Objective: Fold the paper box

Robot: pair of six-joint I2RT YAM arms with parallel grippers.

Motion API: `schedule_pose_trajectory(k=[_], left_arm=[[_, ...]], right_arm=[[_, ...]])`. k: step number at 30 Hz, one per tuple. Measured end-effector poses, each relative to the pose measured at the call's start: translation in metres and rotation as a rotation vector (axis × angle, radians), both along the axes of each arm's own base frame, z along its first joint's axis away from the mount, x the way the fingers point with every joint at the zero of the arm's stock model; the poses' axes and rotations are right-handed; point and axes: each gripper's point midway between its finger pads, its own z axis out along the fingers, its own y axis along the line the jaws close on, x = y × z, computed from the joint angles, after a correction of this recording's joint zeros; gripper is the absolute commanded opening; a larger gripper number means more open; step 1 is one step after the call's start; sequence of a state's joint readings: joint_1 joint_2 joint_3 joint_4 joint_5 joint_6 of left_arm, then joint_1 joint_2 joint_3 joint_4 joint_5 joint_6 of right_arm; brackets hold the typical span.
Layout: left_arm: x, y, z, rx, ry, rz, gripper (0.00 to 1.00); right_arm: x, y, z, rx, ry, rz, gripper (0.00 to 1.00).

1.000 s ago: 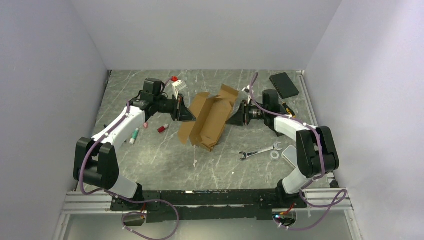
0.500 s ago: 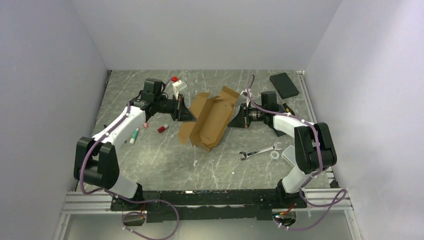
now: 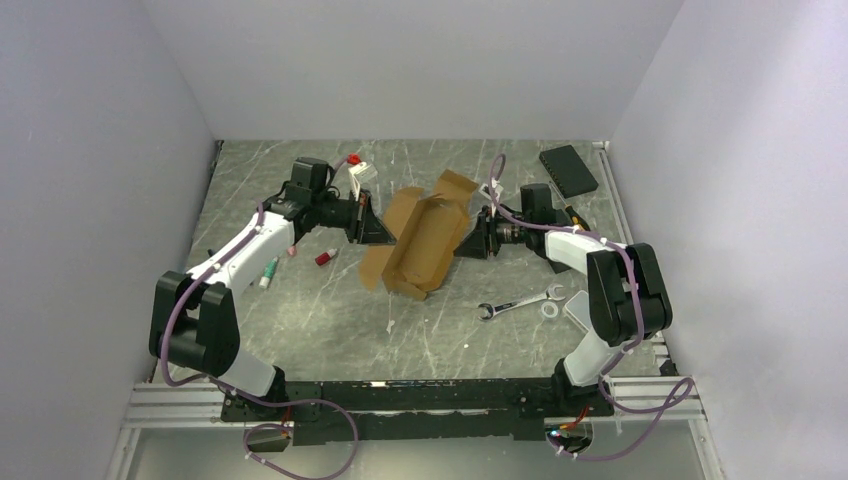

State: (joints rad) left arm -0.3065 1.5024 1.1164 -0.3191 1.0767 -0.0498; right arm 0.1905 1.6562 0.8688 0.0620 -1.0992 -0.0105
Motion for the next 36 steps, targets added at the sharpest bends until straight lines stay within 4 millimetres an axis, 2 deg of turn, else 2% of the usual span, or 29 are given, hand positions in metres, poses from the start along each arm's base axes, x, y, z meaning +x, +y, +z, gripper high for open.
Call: schedule_pose_trajectory(k=[3,6,13,24,26,31,36], left_arm=[[0.000,-0.001,0.000,0.000,-0.001,-0.002,0.00],[0.000,0.000,0.000,0.002,0.000,-0.001,0.00],[0.000,0.000,-0.002,0.008,0.001,0.004,0.00],[0.000,0.000,-0.002,0.008,0.002,0.003,0.00],[-0.001,0.000,-0.002,0.008,0.003,0.002,0.00],[-0.003,0.001,-0.004,0.045,0.023,0.011,0.00],[0.013,-0.003,0.015,0.134,-0.036,0.047,0.00]], right_arm=[[0.001,-0.001,-0.002,-0.011,-0.030,0.008,0.51],[-0.002,-0.002,-0.002,-0.017,-0.037,0.032,0.57],[0.002,-0.012,0.011,-0.056,-0.103,0.076,0.61],[0.011,-0.056,0.015,-0.191,-0.157,0.057,0.64],[0.010,-0.062,0.019,-0.201,-0.169,0.056,0.67],[0.004,-0.073,0.049,-0.216,-0.256,0.025,0.76],[0.004,-0.079,0.086,-0.212,-0.375,-0.022,0.83]])
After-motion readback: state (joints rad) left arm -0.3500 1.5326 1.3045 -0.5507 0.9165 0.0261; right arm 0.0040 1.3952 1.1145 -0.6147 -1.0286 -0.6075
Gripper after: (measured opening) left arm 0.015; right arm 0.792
